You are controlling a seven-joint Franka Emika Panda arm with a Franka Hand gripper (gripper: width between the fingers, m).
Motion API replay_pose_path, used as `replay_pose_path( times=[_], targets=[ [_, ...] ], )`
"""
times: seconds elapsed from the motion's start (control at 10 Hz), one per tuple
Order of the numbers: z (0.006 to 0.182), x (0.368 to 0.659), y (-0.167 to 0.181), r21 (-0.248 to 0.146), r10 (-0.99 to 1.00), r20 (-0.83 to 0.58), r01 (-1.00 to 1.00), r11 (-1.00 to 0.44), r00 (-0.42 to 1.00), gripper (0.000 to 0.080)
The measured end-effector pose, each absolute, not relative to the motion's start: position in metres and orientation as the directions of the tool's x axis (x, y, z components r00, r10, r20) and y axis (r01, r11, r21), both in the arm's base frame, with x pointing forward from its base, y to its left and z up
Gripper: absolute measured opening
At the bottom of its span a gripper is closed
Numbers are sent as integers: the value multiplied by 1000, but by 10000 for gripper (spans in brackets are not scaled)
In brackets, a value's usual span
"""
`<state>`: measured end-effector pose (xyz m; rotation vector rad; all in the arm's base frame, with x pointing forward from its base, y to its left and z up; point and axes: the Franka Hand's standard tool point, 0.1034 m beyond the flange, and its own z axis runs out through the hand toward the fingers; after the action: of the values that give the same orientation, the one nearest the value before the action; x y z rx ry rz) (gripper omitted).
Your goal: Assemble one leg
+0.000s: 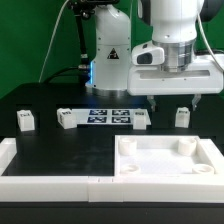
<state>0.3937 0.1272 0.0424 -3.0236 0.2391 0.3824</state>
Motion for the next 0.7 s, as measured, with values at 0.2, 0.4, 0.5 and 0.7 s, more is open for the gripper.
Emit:
replay_pose_path(
  times=[0.2,0.4,0.5,0.7],
  targets=[
    [38,370,144,-34,-115,-424,-142,-989,898,649],
    [45,372,144,-29,-96,-568,-136,-990,817,649],
    [45,368,142,-24,-85,-651,-132,-991,754,649],
    [40,365,140,-22,-72,-738,-130,-991,671,649]
  ],
)
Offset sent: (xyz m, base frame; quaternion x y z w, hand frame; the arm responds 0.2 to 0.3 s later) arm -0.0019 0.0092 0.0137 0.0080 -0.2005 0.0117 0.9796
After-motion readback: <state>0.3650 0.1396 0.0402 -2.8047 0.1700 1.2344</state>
